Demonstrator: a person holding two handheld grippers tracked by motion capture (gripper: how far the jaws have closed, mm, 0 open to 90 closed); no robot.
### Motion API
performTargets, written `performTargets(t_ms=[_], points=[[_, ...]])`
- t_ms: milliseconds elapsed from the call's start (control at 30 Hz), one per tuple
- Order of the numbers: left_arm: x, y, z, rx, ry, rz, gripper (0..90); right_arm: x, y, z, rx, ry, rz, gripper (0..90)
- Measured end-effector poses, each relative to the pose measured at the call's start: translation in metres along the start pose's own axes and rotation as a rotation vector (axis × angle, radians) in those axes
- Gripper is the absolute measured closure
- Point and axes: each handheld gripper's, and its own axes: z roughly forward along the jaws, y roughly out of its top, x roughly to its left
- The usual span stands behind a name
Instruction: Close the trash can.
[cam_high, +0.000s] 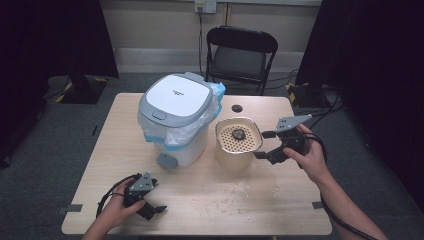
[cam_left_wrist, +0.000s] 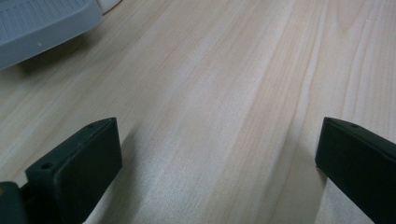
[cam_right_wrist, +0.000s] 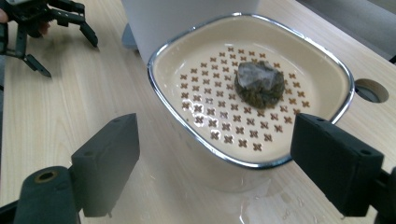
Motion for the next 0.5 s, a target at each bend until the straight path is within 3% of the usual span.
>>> performTargets(t_ms=[500], points=[[0.0, 0.0, 0.0, -0.001, 0.0, 0.0, 0.0, 0.0, -0.031, -0.003, 0.0, -0.012, 0.035, 15.0]])
